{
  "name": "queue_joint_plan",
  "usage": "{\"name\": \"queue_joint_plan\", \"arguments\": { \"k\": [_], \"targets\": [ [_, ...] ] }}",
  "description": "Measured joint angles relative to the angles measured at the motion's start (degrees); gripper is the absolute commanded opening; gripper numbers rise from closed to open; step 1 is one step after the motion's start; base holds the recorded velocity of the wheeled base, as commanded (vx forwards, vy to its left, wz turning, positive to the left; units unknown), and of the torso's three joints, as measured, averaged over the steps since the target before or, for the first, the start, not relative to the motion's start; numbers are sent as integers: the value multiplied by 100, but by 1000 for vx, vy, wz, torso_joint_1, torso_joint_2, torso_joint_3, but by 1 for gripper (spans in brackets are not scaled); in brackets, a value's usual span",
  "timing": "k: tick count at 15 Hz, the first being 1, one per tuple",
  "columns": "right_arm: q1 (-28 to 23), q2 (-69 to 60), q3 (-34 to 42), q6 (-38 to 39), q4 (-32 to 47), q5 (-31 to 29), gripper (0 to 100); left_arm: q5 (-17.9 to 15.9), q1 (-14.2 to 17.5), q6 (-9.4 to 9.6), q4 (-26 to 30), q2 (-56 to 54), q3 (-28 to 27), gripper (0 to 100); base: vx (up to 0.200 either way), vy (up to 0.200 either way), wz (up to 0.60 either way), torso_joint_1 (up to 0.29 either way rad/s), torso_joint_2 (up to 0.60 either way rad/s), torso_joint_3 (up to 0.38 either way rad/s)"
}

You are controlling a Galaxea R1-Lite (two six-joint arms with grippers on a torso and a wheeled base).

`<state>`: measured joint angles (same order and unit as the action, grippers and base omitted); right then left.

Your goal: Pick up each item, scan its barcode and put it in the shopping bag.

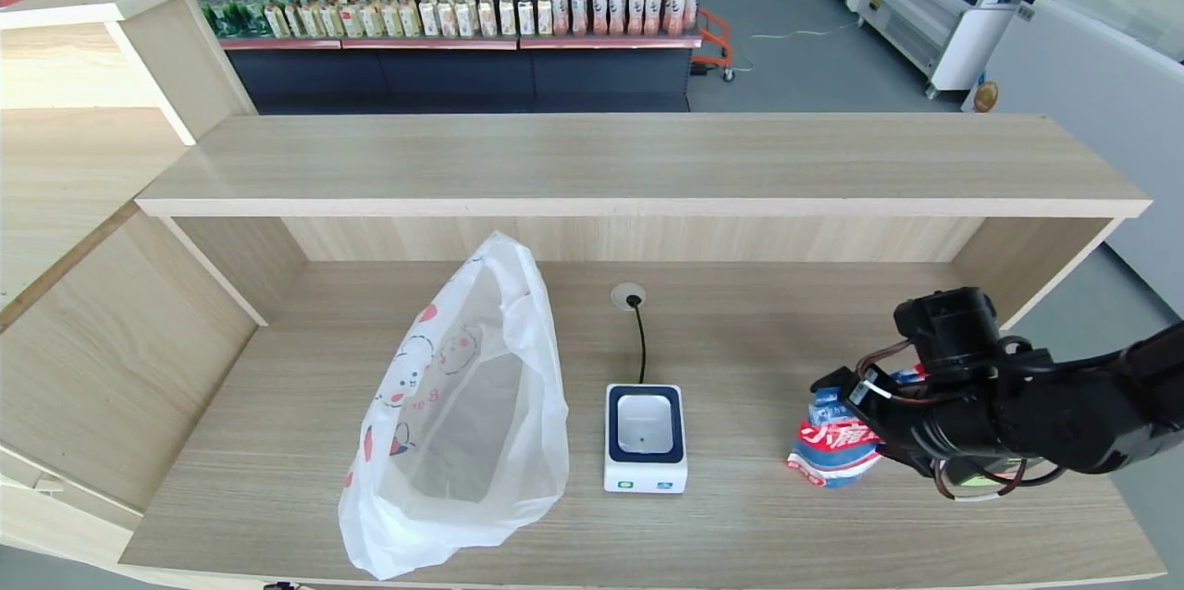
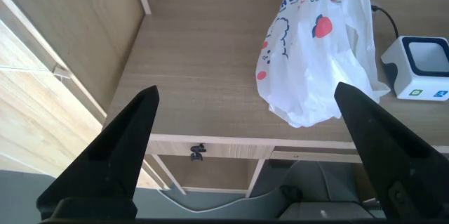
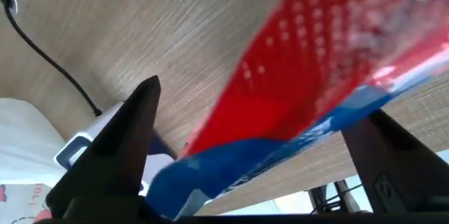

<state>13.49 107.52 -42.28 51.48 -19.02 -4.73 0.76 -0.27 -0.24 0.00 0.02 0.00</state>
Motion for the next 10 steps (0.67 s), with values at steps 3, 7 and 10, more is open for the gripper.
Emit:
{"name": "queue_joint_plan", "arguments": {
  "k": [3,7,10],
  "targets": [
    [33,227,-15,-630,-9,-205,0,0,0,0,0,0,0,100,0,0,0,0,0,0],
    [33,485,124,-2203,-818,-260,0,0,0,2,0,0,0,100,0,0,0,0,0,0],
    [56,510,238,-2765,-1174,50,0,2,0,2,0,0,0,100,0,0,0,0,0,0]
  ]
}}
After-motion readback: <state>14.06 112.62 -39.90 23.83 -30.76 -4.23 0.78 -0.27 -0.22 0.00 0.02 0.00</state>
